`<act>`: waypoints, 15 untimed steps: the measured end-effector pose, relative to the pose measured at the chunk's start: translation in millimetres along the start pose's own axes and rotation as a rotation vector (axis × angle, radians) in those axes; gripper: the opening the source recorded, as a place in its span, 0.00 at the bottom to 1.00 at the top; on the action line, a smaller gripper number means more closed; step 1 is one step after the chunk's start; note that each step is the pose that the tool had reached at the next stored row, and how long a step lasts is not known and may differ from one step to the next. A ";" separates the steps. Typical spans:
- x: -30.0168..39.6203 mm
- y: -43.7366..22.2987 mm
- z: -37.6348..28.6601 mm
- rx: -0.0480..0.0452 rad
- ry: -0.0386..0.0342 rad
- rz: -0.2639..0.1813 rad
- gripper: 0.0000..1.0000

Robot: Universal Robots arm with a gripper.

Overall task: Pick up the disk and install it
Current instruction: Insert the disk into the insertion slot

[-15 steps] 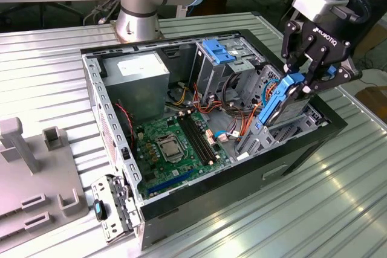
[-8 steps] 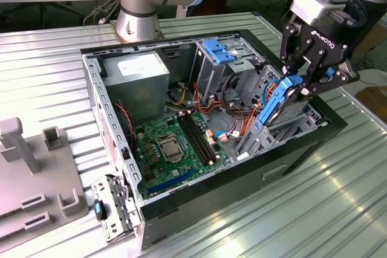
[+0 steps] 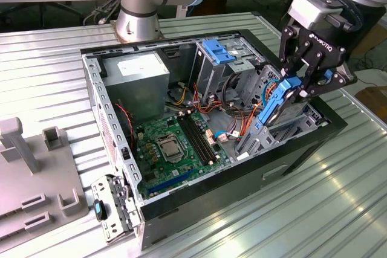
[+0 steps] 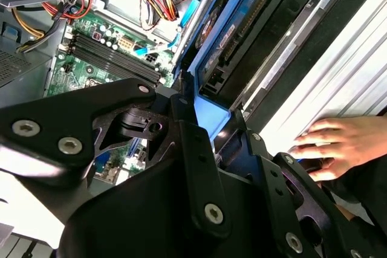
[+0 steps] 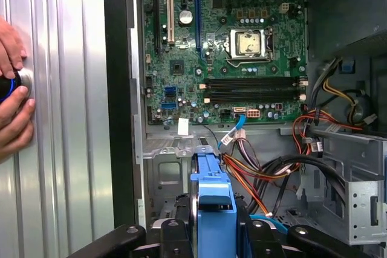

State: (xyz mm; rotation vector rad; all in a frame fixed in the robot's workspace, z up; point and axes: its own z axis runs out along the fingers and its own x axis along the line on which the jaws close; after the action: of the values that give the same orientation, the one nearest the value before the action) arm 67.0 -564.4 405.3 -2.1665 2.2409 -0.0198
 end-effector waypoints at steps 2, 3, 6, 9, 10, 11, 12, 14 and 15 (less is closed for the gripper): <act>0.0 0.0 1.4 0.0000 -0.0001 0.000 0.37; 0.0 0.1 2.1 0.0000 -0.0002 0.000 0.37; 0.0 0.1 3.8 0.0000 -0.0003 0.000 0.37; 0.0 0.2 6.0 0.0000 -0.0002 0.000 0.37; 0.0 0.2 6.6 0.0000 -0.0002 0.000 0.37; 0.0 0.2 7.1 0.0000 -0.0002 0.000 0.37; 0.0 0.2 7.7 0.0000 -0.0002 0.000 0.37; 0.1 0.2 9.7 0.0000 -0.0002 0.000 0.37; 0.1 0.3 10.7 0.0000 -0.0002 0.000 0.37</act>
State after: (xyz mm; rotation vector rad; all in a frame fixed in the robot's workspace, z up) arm 67.0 -564.4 394.6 -2.1664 2.2408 -0.0196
